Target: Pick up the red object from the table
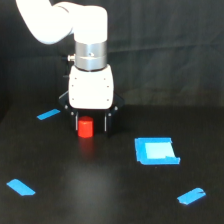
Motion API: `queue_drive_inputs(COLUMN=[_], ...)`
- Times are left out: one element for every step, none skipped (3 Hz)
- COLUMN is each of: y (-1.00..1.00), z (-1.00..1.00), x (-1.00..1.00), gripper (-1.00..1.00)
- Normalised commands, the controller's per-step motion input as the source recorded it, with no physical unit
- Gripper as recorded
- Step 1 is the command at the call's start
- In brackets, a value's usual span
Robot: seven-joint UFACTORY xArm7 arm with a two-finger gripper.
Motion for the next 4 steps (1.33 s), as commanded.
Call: queue_drive_inputs(y=[0.06, -0.02, -0.12, -0.26], z=[-0.21, -0.17, -0.09, 0.95], x=[0.05, 0.10, 0.07, 0.07], gripper=[-1.00, -1.00, -0.97, -1.00])
